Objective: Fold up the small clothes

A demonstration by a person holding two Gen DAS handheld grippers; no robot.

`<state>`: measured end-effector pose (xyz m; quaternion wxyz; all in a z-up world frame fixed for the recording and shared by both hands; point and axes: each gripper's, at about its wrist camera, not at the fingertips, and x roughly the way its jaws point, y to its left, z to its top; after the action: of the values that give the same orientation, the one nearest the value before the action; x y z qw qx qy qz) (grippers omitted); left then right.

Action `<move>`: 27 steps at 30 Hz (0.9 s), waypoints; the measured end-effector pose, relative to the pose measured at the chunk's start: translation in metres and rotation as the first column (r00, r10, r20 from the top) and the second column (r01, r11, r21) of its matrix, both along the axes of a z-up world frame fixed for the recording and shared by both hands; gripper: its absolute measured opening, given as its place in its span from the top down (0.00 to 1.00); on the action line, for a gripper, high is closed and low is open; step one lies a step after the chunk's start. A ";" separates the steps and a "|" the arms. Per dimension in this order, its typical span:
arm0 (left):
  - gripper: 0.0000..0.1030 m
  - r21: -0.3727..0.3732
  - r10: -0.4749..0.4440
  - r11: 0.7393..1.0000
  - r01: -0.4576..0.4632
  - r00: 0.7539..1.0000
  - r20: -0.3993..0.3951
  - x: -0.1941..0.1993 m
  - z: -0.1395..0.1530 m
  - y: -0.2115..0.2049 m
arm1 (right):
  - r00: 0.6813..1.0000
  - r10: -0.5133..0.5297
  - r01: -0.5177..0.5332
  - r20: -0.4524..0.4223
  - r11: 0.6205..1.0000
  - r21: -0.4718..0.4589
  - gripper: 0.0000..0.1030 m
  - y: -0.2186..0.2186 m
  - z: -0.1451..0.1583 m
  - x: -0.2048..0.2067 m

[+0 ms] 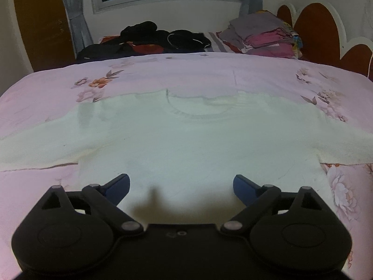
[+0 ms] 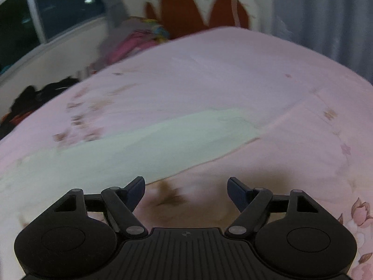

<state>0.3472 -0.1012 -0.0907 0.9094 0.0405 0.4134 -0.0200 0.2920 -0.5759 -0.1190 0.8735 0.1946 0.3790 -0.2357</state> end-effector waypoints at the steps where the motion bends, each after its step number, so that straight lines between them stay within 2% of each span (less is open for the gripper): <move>1: 0.09 0.001 -0.004 1.000 0.004 1.000 0.001 0.000 0.000 -0.001 | 1.000 -0.018 0.018 0.000 1.000 0.015 0.32 -0.009 -0.003 0.001; 2: 0.09 0.006 -0.003 1.000 0.003 1.000 0.001 0.001 -0.001 -0.002 | 1.000 -0.030 0.030 -0.001 0.999 0.024 0.43 -0.013 -0.005 0.004; 7: 0.13 0.023 0.012 1.000 -0.011 1.000 -0.010 0.001 -0.002 -0.001 | 0.993 -0.114 0.109 0.044 0.990 0.090 0.47 -0.041 -0.011 0.012; 9: 0.16 0.026 0.011 1.000 -0.011 1.000 -0.014 0.001 -0.002 0.001 | 0.990 -0.129 0.126 0.049 0.989 0.074 0.67 -0.047 -0.011 0.015; 10: 0.18 0.025 0.011 1.000 -0.011 1.000 -0.017 0.002 -0.001 0.002 | 0.989 -0.141 0.137 0.047 0.988 0.070 0.85 -0.049 -0.012 0.016; 13: 0.19 0.012 0.024 1.000 -0.023 0.999 -0.028 0.003 0.000 0.008 | 0.985 -0.156 0.150 0.071 0.985 0.087 0.94 -0.054 -0.011 0.014; 17: 0.20 -0.005 0.033 0.999 -0.034 0.999 -0.023 0.002 0.003 0.016 | 0.986 -0.113 0.108 0.124 0.993 0.044 0.96 -0.041 0.008 0.007; 20: 0.20 -0.018 0.044 0.999 -0.044 0.999 -0.010 0.001 0.008 0.024 | 0.984 -0.044 0.043 0.174 0.999 0.009 0.96 -0.019 0.029 0.009; 24: 0.20 -0.038 0.066 0.997 -0.065 0.998 0.011 0.000 0.014 0.040 | 0.970 0.068 -0.065 0.234 0.998 -0.019 0.96 0.027 0.053 0.028; 27: 0.19 -0.050 0.080 0.996 -0.079 0.997 0.020 -0.002 0.017 0.056 | 0.946 0.167 -0.169 0.277 0.985 -0.015 0.96 0.078 0.065 0.049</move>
<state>0.3455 -0.0451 -0.0733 0.9147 0.0017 0.4041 0.0065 0.3408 -0.4983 -0.0536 0.9339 0.1968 0.2692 -0.1292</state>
